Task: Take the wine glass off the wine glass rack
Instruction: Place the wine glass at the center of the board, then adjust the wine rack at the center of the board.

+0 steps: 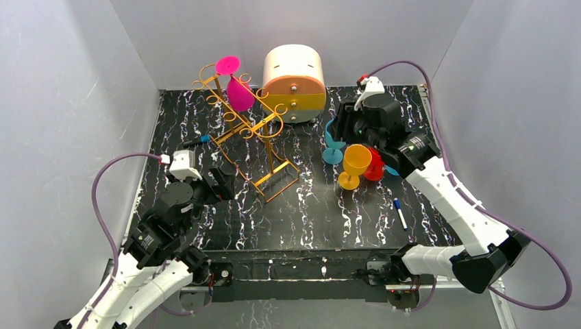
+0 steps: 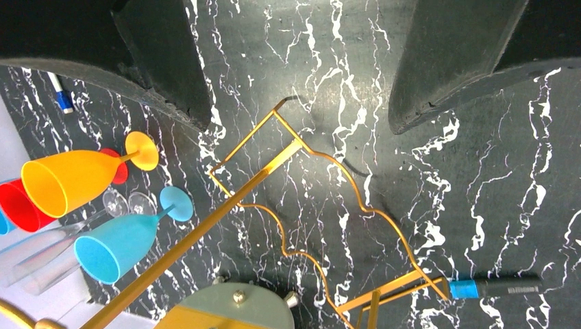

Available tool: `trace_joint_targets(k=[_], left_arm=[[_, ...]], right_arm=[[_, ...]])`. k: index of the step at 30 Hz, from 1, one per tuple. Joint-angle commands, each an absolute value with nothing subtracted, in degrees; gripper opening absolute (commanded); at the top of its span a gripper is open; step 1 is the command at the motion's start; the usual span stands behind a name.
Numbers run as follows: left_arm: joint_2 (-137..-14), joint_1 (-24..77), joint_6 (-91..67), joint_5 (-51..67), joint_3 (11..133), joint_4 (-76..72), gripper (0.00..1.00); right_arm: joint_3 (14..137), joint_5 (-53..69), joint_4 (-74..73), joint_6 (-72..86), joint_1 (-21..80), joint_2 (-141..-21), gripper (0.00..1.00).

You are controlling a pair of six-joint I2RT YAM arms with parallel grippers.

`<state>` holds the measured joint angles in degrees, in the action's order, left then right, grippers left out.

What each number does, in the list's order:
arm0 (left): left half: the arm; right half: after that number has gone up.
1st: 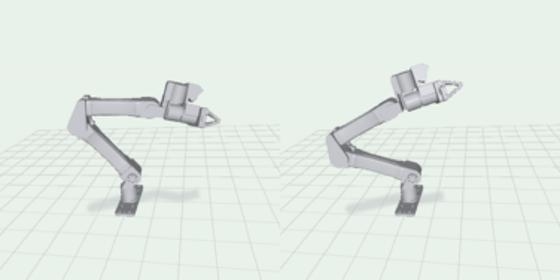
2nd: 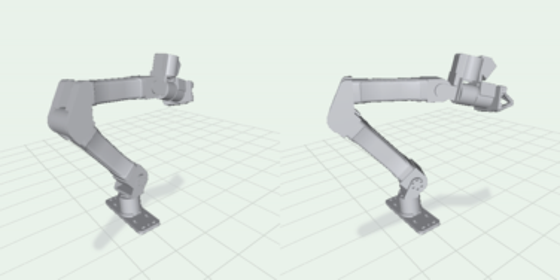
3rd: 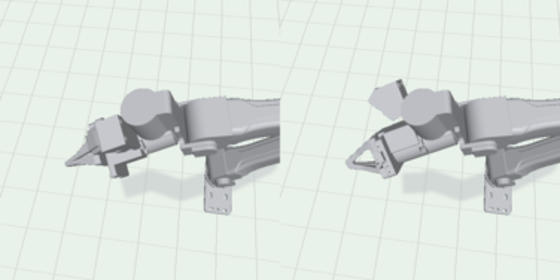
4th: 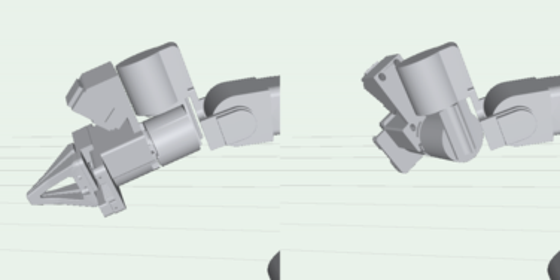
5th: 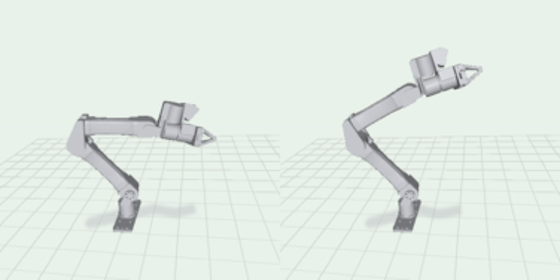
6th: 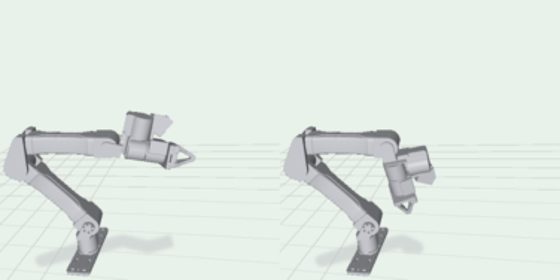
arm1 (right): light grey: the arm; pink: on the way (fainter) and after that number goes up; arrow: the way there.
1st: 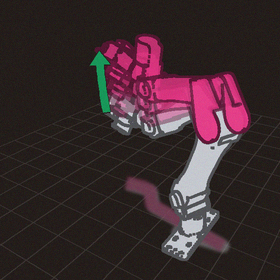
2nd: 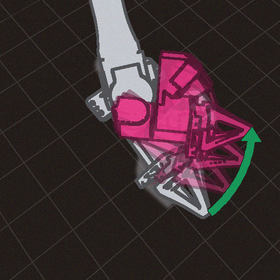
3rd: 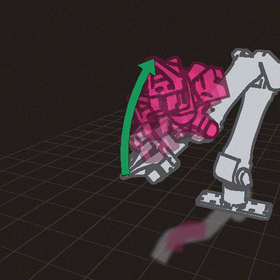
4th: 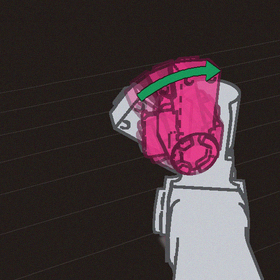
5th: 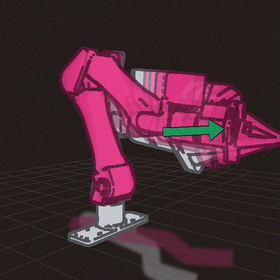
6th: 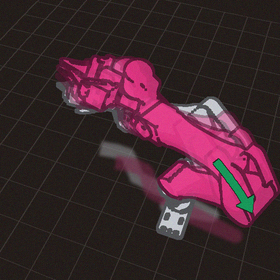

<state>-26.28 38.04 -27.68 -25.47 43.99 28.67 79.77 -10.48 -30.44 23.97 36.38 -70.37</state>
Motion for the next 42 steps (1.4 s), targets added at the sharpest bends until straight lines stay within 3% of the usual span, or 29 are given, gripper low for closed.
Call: trace_joint_targets(k=[1, 12, 20, 27, 42], left_arm=[[-26.6, 38.0, -27.5, -25.0, 45.2, 29.1, 0.98], [-25.4, 38.0, -28.2, -23.8, 46.1, 32.2, 0.98], [-24.4, 38.1, -26.5, -26.7, 47.7, 34.0, 0.98], [-25.1, 38.1, -25.0, -32.6, 50.3, 37.3, 0.98], [-24.5, 38.0, -26.3, -39.3, 51.2, 41.2, 0.98]], right_arm=[[86.7, -2.2, -20.5, 28.4, 36.3, -73.8, 0.6], [99.7, 10.2, -9.2, 39.5, 36.3, -89.1, 0.64], [104.0, 21.3, -11.0, 41.7, 36.2, -95.8, 0.64], [101.8, 24.1, -10.1, 43.2, 37.2, -95.7, 0.55], [98.5, 23.4, -12.5, 41.9, 41.8, -91.5, 0.55]])
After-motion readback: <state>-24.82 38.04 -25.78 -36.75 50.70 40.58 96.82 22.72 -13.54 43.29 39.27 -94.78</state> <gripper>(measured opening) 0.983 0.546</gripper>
